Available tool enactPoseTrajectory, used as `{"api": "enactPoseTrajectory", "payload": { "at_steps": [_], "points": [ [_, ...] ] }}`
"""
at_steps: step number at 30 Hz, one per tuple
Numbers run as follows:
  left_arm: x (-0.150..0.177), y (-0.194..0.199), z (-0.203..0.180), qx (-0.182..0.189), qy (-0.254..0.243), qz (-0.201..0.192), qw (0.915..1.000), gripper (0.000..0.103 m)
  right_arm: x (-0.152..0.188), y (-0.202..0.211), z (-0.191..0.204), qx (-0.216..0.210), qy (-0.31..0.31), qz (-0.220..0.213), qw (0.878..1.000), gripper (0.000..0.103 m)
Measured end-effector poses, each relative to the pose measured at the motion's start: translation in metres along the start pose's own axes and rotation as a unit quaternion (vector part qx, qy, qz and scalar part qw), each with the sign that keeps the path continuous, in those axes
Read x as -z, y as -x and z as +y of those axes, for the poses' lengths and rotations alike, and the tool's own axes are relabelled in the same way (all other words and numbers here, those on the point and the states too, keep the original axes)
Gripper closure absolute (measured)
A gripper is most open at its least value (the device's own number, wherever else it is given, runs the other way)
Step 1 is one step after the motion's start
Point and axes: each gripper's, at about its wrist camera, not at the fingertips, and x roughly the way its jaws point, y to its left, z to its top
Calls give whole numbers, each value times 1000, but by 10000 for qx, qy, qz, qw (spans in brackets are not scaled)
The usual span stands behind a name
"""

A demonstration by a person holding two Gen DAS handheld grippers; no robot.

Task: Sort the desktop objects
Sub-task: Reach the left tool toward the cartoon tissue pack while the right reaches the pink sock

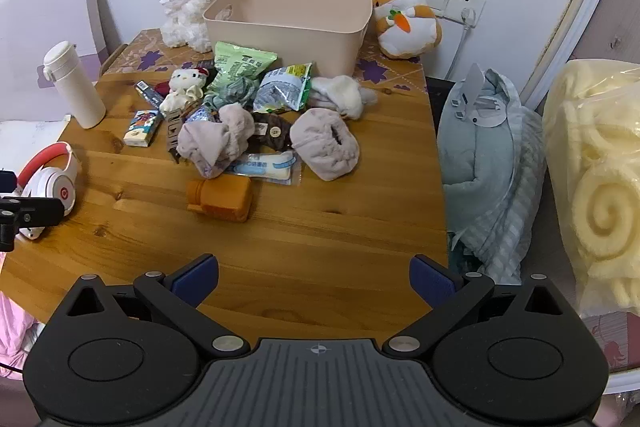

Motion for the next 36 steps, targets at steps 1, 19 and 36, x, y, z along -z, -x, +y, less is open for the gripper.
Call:
{"api": "enactPoseTrajectory", "payload": {
  "at_steps": [1, 19, 36],
  "points": [
    [1, 0, 0, 9, -6, -1, 10000, 16, -2, -1, 0, 8, 2, -1, 10000, 0],
    [-45, -25, 32, -8, 367, -396, 9985, 16, -32, -43, -16, 200, 77, 16, 9998, 0],
    [-96, -131, 77, -613, 79, -410, 9972, 16, -73, -141, -20, 86, 1174, -619, 9911, 0]
  ]
}}
